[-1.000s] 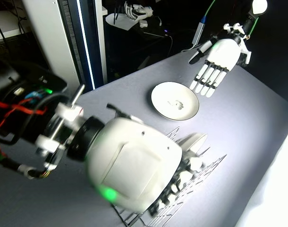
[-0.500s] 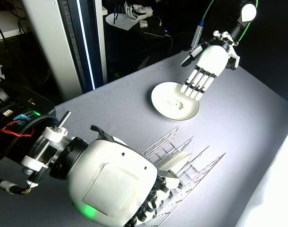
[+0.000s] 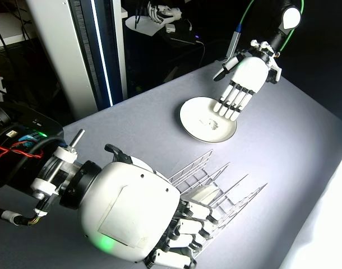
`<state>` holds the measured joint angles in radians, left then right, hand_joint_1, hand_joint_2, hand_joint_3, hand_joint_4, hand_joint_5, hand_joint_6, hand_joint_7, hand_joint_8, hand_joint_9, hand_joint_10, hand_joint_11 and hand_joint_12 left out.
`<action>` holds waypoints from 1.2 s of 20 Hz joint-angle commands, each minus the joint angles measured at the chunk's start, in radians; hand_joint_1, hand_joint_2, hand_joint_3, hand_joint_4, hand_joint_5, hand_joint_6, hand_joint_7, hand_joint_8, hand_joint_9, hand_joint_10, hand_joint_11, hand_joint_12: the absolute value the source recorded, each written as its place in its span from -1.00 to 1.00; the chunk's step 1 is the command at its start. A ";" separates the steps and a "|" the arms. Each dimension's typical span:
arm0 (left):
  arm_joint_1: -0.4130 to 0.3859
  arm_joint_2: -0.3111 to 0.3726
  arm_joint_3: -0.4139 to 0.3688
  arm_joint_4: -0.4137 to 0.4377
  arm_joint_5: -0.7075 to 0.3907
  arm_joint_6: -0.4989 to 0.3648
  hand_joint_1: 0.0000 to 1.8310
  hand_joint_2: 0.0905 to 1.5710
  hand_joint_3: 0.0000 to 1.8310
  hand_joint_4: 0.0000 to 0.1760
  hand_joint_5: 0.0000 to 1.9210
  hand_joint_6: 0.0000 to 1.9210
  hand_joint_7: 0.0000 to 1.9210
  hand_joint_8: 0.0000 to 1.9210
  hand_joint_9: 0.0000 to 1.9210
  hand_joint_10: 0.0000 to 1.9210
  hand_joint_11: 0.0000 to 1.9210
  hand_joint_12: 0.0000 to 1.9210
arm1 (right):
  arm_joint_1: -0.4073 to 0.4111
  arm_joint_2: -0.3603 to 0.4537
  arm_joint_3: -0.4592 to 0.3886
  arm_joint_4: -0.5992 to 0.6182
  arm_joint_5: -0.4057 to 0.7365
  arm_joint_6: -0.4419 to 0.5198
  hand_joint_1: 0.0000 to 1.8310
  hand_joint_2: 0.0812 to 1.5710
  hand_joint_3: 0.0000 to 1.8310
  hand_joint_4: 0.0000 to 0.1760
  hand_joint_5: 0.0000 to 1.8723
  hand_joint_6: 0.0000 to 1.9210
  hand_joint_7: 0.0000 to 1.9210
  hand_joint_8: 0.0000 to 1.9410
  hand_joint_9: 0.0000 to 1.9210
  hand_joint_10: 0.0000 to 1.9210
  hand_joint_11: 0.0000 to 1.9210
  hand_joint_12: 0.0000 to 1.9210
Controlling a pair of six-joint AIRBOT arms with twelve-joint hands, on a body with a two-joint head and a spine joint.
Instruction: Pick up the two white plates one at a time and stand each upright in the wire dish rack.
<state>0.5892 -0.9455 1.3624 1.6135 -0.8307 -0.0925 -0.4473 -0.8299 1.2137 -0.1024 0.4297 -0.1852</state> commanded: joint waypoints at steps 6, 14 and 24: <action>0.032 -0.003 0.008 -0.037 0.001 -0.005 -1.00 0.49 -1.00 -1.00 -1.00 -1.00 -1.00 -1.00 -1.00 -1.00 -1.00 -1.00 | 0.112 0.009 -0.111 -0.113 0.137 0.004 -0.04 0.16 -1.00 -1.00 -1.00 -1.00 -1.00 -1.00 -1.00 -1.00 -1.00 -1.00; 0.078 -0.008 0.003 -0.013 0.004 -0.005 -1.00 0.48 -1.00 -1.00 -1.00 -1.00 -1.00 -1.00 -1.00 -1.00 -1.00 -1.00 | 0.147 0.004 -0.226 -0.512 0.215 0.004 -0.24 -0.04 -1.00 -1.00 -1.00 -1.00 -1.00 -1.00 -1.00 -1.00 -1.00 -1.00; 0.115 -0.015 0.004 -0.013 0.006 -0.005 -1.00 0.49 -1.00 -1.00 -1.00 -1.00 -1.00 -1.00 -1.00 -1.00 -1.00 -1.00 | 0.136 -0.054 -0.225 -0.974 0.239 -0.002 0.37 0.14 -0.97 -1.00 -1.00 -1.00 -1.00 -1.00 -1.00 -1.00 -1.00 -1.00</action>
<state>0.6968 -0.9508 1.3640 1.5871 -0.8188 -0.0948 -0.3161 -0.8879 0.9874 -1.1164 0.6056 -0.1848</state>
